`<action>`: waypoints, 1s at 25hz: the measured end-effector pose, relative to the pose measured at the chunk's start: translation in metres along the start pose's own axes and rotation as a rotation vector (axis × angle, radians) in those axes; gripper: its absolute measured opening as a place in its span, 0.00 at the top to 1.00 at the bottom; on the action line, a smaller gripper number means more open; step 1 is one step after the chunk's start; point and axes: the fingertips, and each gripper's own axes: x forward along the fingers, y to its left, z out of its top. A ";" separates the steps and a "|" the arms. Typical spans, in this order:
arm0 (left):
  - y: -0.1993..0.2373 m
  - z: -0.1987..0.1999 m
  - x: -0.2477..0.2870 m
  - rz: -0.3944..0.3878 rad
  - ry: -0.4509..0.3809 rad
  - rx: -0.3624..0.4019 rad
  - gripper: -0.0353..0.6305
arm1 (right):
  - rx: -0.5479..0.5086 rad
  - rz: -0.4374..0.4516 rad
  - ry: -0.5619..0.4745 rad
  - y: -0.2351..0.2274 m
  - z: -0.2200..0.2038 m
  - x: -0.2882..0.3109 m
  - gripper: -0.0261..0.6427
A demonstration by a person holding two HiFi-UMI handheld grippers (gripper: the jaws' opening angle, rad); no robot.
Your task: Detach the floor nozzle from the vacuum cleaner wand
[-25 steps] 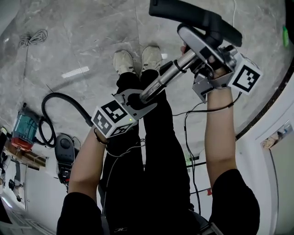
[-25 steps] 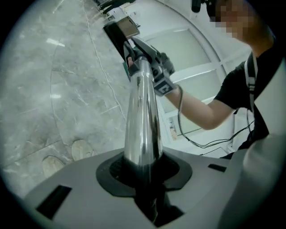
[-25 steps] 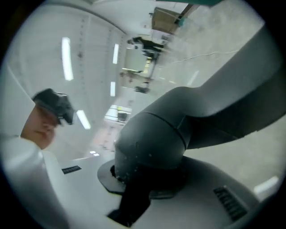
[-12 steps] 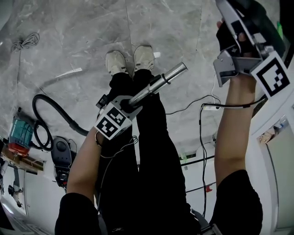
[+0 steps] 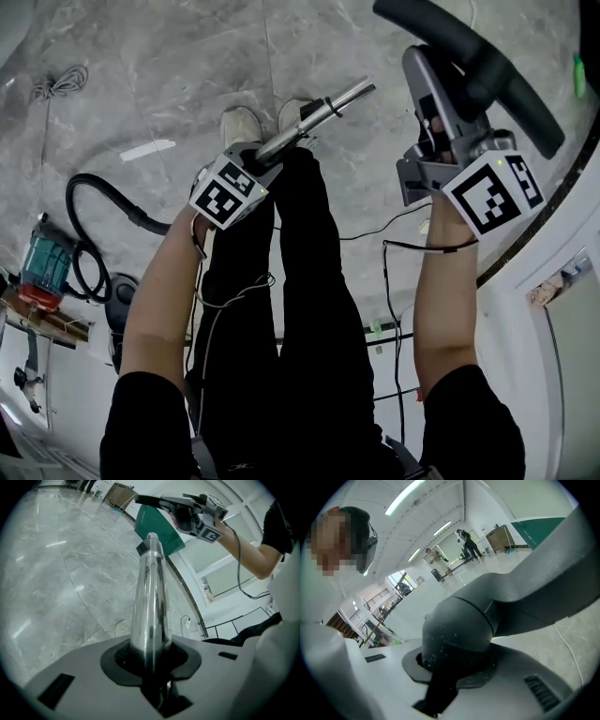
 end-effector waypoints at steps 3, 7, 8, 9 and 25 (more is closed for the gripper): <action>0.060 0.011 0.012 0.090 0.016 -0.023 0.78 | 0.071 0.018 0.002 -0.008 -0.014 -0.004 0.83; 0.136 0.015 0.029 0.244 0.076 -0.059 0.78 | 0.103 0.039 0.012 -0.023 -0.029 -0.001 0.83; 0.150 0.012 0.036 0.277 0.097 -0.066 0.78 | 0.093 0.045 0.014 -0.026 -0.033 0.002 0.83; 0.162 0.008 0.042 0.307 0.121 -0.073 0.78 | 0.082 0.056 0.012 -0.028 -0.036 0.004 0.83; 0.276 -0.021 0.093 0.740 0.319 -0.067 0.71 | -0.093 0.150 0.101 -0.069 -0.058 0.060 0.83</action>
